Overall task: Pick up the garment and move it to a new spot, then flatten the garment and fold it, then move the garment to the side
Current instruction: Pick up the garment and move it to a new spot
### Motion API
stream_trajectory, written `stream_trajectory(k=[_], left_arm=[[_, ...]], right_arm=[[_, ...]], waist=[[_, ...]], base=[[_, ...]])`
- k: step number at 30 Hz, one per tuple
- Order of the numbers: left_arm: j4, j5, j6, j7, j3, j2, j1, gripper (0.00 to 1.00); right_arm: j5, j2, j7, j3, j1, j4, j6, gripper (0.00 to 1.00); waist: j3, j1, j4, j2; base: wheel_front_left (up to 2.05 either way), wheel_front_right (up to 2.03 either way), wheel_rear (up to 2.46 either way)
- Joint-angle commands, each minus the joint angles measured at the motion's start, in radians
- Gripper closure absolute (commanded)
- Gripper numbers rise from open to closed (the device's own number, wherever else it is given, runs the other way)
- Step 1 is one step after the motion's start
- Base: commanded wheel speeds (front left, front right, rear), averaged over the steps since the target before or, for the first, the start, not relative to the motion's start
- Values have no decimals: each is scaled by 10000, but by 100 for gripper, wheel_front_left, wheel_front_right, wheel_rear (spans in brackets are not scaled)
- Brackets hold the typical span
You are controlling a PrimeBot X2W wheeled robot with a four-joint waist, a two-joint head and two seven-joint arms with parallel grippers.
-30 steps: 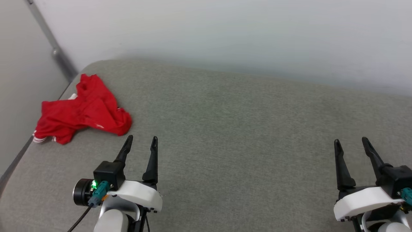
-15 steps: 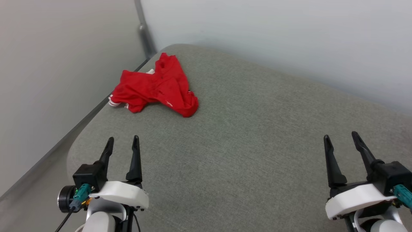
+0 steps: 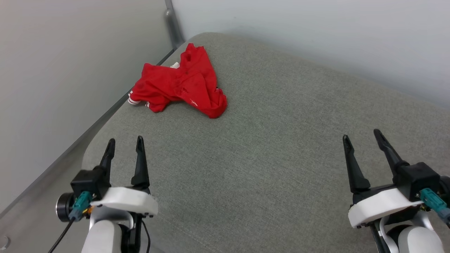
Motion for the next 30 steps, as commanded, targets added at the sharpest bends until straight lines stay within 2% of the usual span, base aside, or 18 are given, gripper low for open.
stream_trajectory(k=[1, 4, 5, 6, 8, 14, 21, 30], left_arm=[[42, 99, -94, -25, -72, -8, -498, 0], [79, 138, -171, -25, 2, 63, -1043, 0], [-3, 131, -191, -25, 212, 165, -1754, 0], [-3, 131, -191, -25, 212, 165, -1754, 0], [64, 60, -213, -25, 403, 247, -2512, 0], [525, -82, -328, 163, 899, 1161, -4902, 0], [2172, -524, -532, 2675, 970, 2662, -7409, 0], [4587, -1160, -668, 6526, 610, 4121, -8961, 0]], right_arm=[[-110, -2, 41, -123, -80, -163, -3, 0], [-204, 0, 160, -73, -173, -376, -3, 0], [-410, 1, 315, 31, -396, -642, -3, 0], [-410, 1, 315, 31, -396, -642, -3, 0], [-701, -3, 399, 173, -604, -872, -3, 0], [-1099, -11, 512, 253, -1294, -1394, -4, 0], [-1253, -6, 468, 212, -1892, -1640, -4, 0], [-1257, 0, 196, 146, -2547, -1800, -3, 0]], waist=[[163, -1, -28, 0], [472, -1, -236, 0], [940, -1, -599, 0], [940, -1, -599, 0], [1463, -1, -1012, 0], [3015, -1, -2149, 0], [4489, -1, -3050, 0], [5675, -1, -3731, 0]], base=[[0, 0, 0], [0, 0, 0], [0, 0, 0], [0, 0, 0], [0, 0, 0], [0, 0, 0], [0, 0, 0], [0, 0, 0]])
